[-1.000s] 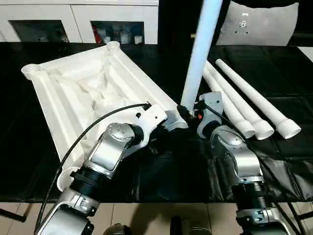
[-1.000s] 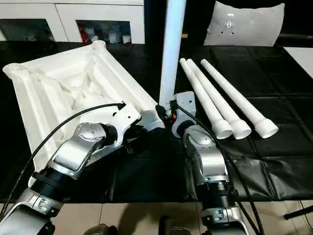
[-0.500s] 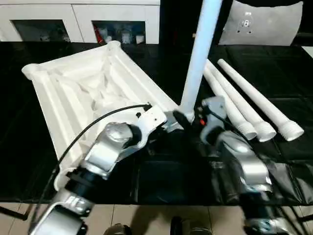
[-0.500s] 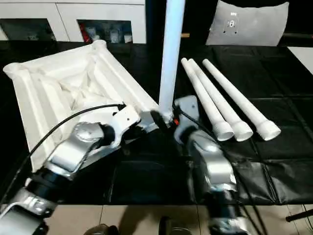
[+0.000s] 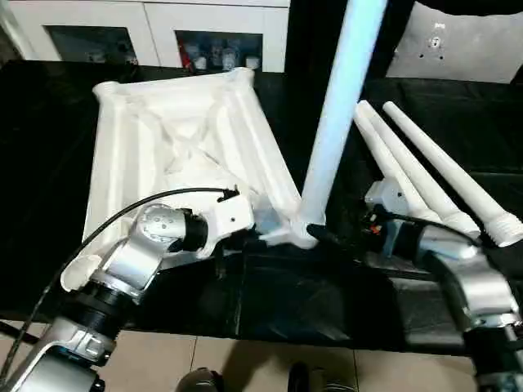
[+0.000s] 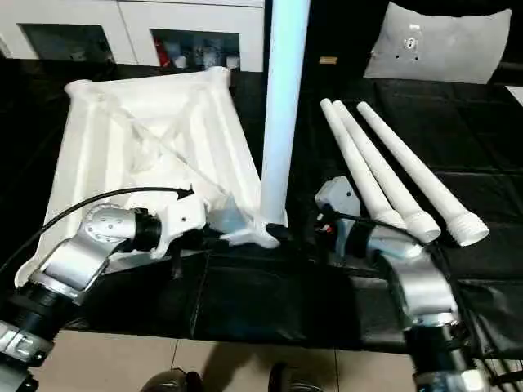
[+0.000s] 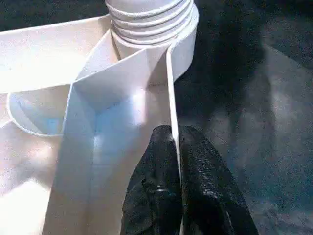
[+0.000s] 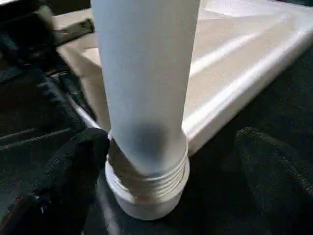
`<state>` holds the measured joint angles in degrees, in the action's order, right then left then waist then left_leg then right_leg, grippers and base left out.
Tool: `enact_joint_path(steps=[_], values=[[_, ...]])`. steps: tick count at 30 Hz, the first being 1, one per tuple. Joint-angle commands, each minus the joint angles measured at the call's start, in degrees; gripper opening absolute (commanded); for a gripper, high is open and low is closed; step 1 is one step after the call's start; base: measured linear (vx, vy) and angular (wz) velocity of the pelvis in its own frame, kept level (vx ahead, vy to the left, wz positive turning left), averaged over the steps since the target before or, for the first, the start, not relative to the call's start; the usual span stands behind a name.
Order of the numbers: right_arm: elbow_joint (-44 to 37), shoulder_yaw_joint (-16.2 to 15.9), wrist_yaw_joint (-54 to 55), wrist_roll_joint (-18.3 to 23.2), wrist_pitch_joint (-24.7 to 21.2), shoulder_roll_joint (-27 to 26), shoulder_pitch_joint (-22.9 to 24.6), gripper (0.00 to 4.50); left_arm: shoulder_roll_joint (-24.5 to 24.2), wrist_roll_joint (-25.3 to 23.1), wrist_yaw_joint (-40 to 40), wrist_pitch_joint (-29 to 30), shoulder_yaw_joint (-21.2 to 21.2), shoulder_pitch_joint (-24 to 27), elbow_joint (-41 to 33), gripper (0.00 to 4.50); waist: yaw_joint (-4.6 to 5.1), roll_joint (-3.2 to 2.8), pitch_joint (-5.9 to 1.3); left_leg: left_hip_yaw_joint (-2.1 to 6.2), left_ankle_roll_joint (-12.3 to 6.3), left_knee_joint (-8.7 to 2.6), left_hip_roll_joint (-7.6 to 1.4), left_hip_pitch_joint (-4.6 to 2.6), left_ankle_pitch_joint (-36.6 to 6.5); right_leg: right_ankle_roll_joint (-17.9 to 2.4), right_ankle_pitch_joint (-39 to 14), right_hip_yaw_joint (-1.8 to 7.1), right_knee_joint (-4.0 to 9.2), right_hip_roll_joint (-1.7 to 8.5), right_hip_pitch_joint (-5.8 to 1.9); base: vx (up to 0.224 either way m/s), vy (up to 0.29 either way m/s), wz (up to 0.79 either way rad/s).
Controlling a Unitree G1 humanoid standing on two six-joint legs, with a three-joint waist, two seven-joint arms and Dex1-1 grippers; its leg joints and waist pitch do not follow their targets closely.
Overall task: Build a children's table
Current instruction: Rotate leg to tighten
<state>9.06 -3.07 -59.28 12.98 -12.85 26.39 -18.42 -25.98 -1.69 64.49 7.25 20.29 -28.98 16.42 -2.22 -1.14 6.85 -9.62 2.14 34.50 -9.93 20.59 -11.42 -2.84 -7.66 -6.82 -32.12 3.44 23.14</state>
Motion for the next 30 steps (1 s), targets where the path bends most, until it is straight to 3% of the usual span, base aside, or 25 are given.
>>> enact_joint_path(steps=[1, 5, 10, 14, 30], values=[[0.41, -2.21, -4.72, 0.71, 0.86, 1.54, -0.47, 4.47, -0.38, 0.59, 3.11, -3.26, 1.64, -1.36, -0.25, 0.00, 0.13, -0.12, -5.22, 1.01, -6.25, -3.70, -3.30, -0.35, -7.59, -9.99, -18.15, 3.74, 3.56, 5.25, -3.75, 0.000, 0.000, 0.00], [1.83, -4.89, -8.38, -0.76, 1.48, 2.74, -1.40, 4.47, -0.92, 0.59, 4.54, -5.23, 1.89, -2.06, 0.87, 0.00, 0.06, -0.02, -5.17, 1.06, -6.51, -3.73, -3.46, -0.25, -7.39, -10.03, -18.35, 3.67, 3.50, 5.26, -3.72, 0.000, 0.000, 0.00], [4.70, -5.15, -8.22, -1.15, 2.92, 2.12, -3.49, 4.47, -1.03, 1.01, 6.11, -5.92, 2.11, -1.86, 0.42, 0.00, 0.18, 0.18, -5.08, 1.04, -5.71, -3.73, -3.38, -0.27, -7.54, -9.85, -19.74, 3.71, 3.57, 5.34, -3.69, 0.000, 0.000, 0.00], [5.56, -5.33, -8.96, -0.74, 3.56, 2.26, -4.26, 4.47, -1.17, 1.14, 7.14, -6.65, 2.24, -1.80, 0.43, 0.00, 0.05, 0.19, -5.23, 1.01, -6.20, -3.68, -3.45, -0.24, -6.23, -10.23, -17.87, 3.78, 3.28, 5.26, -3.73, 0.000, 0.000, 0.00], [7.31, -6.20, -12.38, 0.17, 4.02, 2.28, -4.90, 2.97, -1.51, 1.09, 8.21, -7.03, 2.13, -1.71, 0.56, 0.00, 0.08, 0.18, -5.12, 1.00, -6.45, -3.70, -3.52, -0.21, -6.40, -10.07, -18.73, 3.69, 3.37, 5.26, -3.68, 0.000, 0.000, 0.00]])
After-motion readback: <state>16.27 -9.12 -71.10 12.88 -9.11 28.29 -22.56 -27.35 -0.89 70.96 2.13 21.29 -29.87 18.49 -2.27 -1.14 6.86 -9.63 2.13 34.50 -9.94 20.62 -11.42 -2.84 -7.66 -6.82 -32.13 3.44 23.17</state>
